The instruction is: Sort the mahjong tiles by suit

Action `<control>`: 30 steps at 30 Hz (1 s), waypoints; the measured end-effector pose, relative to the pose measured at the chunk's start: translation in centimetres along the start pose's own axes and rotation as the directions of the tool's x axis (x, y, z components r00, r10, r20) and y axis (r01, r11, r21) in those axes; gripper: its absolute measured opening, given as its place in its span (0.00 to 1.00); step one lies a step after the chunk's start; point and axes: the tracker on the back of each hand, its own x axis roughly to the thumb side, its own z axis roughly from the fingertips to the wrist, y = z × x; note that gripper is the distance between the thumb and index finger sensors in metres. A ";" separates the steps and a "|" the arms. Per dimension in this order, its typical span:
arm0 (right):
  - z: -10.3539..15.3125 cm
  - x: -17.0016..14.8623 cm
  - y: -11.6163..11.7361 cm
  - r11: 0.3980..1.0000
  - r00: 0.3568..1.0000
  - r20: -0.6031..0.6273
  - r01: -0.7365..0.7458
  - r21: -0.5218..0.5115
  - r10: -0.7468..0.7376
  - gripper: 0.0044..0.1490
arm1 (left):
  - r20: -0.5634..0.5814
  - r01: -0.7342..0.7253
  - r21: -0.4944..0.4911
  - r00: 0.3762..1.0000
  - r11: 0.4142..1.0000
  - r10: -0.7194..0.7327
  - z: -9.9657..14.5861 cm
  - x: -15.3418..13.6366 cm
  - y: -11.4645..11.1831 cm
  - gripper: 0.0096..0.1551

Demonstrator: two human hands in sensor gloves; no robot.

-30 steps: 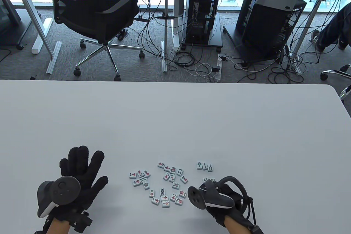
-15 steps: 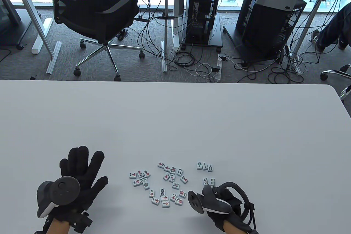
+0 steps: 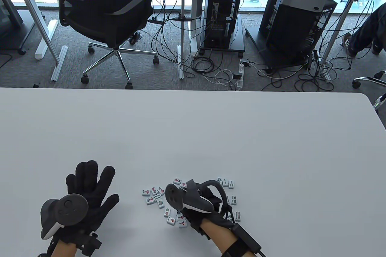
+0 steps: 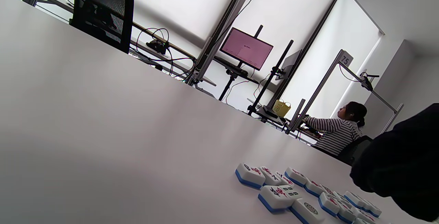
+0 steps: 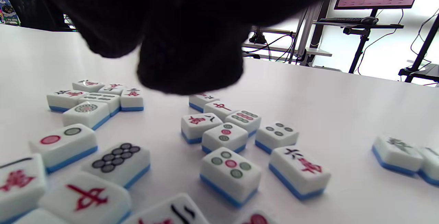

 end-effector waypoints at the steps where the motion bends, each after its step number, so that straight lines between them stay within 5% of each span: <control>1: -0.6 0.7 0.2 1.000 1.000 0.007 -0.002 0.014 0.002 0.31 | 0.000 -0.001 0.001 1.000 1.000 0.001 0.0 0.0 0.0 0.46; 12: -4.8 3.9 2.2 0.993 0.987 -0.119 -0.098 0.071 0.106 0.31 | 0.004 -0.012 0.005 1.000 1.000 0.012 0.0 0.0 0.1 0.46; 30: -4.6 2.7 2.9 0.970 0.965 -0.130 -0.211 0.121 0.226 0.29 | 0.000 -0.016 0.008 1.000 1.000 0.016 0.0 -0.1 0.2 0.46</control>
